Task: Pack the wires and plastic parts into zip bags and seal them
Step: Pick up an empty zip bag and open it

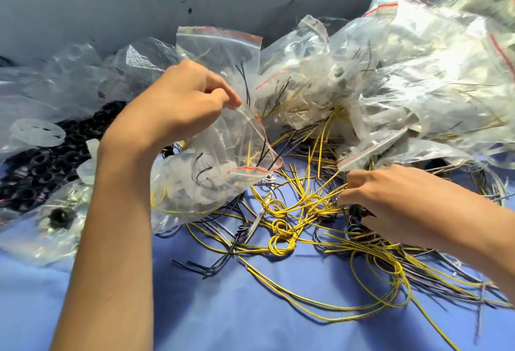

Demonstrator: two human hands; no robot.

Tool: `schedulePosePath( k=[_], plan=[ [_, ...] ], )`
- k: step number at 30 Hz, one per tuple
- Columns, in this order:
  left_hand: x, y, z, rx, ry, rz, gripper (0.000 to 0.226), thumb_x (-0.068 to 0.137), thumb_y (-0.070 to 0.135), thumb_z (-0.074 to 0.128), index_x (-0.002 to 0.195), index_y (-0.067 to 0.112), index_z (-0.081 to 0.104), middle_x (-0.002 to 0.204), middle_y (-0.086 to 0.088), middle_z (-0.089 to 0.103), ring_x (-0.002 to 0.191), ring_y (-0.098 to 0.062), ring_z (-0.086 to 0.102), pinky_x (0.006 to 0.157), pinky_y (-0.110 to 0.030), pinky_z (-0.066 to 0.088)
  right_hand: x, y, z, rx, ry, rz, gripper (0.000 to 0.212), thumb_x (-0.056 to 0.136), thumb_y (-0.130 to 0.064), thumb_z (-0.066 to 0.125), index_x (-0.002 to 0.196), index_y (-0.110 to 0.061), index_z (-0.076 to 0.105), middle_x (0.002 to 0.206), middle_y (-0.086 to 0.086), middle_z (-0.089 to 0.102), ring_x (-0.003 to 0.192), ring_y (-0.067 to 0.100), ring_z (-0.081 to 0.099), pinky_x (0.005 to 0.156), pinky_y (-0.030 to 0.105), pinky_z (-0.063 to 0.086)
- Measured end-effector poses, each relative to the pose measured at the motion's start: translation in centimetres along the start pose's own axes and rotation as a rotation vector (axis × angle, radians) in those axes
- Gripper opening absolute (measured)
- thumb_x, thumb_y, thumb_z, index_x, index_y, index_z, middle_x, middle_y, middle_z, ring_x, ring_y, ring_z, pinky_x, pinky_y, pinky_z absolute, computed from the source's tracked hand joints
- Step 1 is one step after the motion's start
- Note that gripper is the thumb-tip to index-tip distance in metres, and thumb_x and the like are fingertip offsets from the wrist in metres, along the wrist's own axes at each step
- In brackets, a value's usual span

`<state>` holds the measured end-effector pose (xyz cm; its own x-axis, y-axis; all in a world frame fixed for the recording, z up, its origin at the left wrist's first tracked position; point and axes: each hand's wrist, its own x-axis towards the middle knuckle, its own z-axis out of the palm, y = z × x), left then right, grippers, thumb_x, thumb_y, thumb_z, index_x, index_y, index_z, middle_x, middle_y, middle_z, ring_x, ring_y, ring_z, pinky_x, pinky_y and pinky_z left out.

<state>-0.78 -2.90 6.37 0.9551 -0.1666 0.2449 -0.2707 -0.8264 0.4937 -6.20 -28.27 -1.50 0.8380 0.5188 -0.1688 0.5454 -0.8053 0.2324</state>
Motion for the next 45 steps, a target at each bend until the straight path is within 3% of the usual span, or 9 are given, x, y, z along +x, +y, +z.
schedulePosePath(
  k=[3,7,10,16,21,27,33,39,45],
  plan=[
    [0.1,-0.1,0.1,0.010,-0.004,-0.010,0.033,0.088,0.005,0.047,0.089,0.025,0.074,0.074,0.017,0.062,0.081,-0.004,0.057,0.058,0.006,0.033,0.0,0.0,0.3,0.028,0.018,-0.062,0.034,0.081,-0.022,0.047,0.115,-0.030,0.051,0.108,-0.012,0.053,0.099,0.022,0.060,0.077,0.038,0.052],
    [0.1,-0.1,0.3,0.007,-0.004,-0.016,0.033,0.088,0.006,0.047,0.090,0.023,0.075,0.074,0.020,0.062,0.081,-0.008,0.058,0.058,0.002,0.034,-0.2,0.4,0.4,0.119,0.026,-0.045,0.045,0.085,-0.028,0.047,0.128,-0.036,0.038,0.115,-0.012,0.046,0.098,0.019,0.059,0.079,0.036,0.048],
    [0.1,0.1,0.5,0.007,-0.012,-0.007,0.033,0.088,0.006,0.047,0.090,0.022,0.075,0.082,0.006,0.070,0.092,-0.021,0.062,0.063,-0.008,0.038,-0.4,0.5,0.5,0.159,0.061,-0.028,0.045,0.087,-0.027,0.048,0.127,-0.039,0.032,0.119,-0.009,0.035,0.091,0.020,0.060,0.076,0.036,0.046],
    [0.1,0.3,0.5,0.011,-0.038,0.018,0.033,0.089,0.005,0.046,0.091,0.021,0.075,0.074,0.025,0.058,0.067,0.017,0.054,0.057,0.008,0.030,-0.4,0.6,0.6,0.181,-0.065,-0.057,0.044,0.084,-0.010,0.048,0.117,-0.037,0.039,0.105,-0.009,0.034,0.102,0.015,0.051,0.083,0.034,0.046],
    [0.2,0.2,0.5,0.019,-0.041,0.032,0.033,0.088,0.004,0.047,0.087,0.024,0.074,0.072,0.024,0.059,0.071,0.004,0.058,0.057,0.005,0.032,-0.3,0.8,0.4,0.171,-0.043,-0.054,0.034,0.082,-0.015,0.049,0.109,-0.036,0.042,0.101,-0.014,0.034,0.093,0.013,0.052,0.077,0.032,0.046],
    [0.3,0.2,0.6,-0.008,-0.078,0.046,0.033,0.089,0.003,0.047,0.085,0.024,0.072,0.072,0.025,0.058,0.064,0.028,0.049,0.059,0.008,0.031,0.2,1.4,-0.5,0.162,0.018,-0.026,0.027,0.092,-0.034,0.048,0.119,-0.034,0.048,0.115,-0.012,0.044,0.108,0.012,0.051,0.088,0.032,0.045],
    [0.3,0.1,0.5,-0.006,-0.078,0.059,0.032,0.089,0.004,0.048,0.084,0.023,0.072,0.067,0.027,0.055,0.061,0.027,0.049,0.058,0.006,0.031,0.6,1.5,-2.8,0.269,0.038,-0.026,0.018,0.091,-0.036,0.051,0.108,-0.035,0.045,0.102,-0.017,0.037,0.091,0.007,0.047,0.083,0.027,0.041],
    [0.4,-0.1,0.6,0.030,-0.051,0.052,0.026,0.089,0.010,0.052,0.088,0.024,0.074,0.076,0.012,0.064,0.069,0.005,0.055,0.059,0.001,0.034,4.0,-0.7,-7.7,0.343,0.268,-0.154,0.014,0.088,-0.026,0.051,0.099,-0.020,0.058,0.093,-0.002,0.060,0.077,0.018,0.055,0.071,0.038,0.046],
    [0.3,-0.5,0.3,0.058,0.043,0.047,0.029,0.081,0.005,0.054,0.091,0.024,0.074,0.072,-0.008,0.064,0.058,-0.008,0.049,0.055,-0.015,0.037,10.5,-4.2,-9.8,0.429,0.128,-0.219,0.018,0.084,-0.020,0.056,0.096,-0.015,0.069,0.089,0.005,0.071,0.083,0.021,0.063,0.074,0.035,0.052]
  ],
)
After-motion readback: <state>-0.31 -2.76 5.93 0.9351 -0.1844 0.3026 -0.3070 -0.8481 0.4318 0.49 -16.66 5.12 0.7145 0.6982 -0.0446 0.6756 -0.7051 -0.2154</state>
